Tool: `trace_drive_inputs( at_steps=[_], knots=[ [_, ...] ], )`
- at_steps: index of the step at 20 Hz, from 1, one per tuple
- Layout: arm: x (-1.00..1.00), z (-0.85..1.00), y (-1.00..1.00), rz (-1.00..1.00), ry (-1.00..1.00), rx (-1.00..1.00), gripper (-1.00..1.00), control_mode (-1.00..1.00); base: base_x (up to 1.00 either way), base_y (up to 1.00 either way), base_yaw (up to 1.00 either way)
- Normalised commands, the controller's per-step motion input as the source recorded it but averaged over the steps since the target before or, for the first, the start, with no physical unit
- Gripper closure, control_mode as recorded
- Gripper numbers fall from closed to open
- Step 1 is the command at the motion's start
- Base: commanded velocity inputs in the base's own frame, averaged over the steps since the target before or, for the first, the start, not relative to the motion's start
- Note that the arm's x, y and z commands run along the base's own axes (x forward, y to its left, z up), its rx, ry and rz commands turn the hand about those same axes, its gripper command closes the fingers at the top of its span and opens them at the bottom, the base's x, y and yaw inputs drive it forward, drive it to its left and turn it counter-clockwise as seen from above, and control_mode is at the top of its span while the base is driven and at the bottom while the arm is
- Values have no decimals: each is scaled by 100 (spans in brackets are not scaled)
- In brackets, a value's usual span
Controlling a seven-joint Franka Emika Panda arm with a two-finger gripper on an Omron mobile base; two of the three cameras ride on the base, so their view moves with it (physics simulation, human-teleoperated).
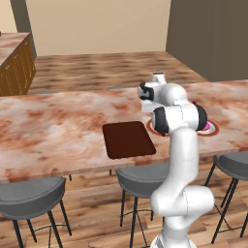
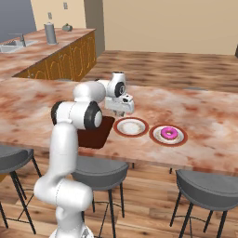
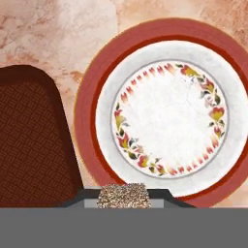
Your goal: Move the dessert items from the plates to the tray.
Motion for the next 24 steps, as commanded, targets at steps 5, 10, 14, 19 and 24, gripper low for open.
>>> trace_drive_inputs(
  at_steps=[5,10,14,19,24],
  knots=[
    [-54,0,100,0,0,0,100,-100,0,0,0],
    [-63,0,100,0,0,0,100,-100,0,0,0],
    [4,-21,100,-4,-1,-3,100,-100,0,0,0],
    [48,-9,86,-7,-1,-5,100,-100,0,0,0],
    [96,0,17,-1,0,0,100,-100,0,0,0]
  ],
)
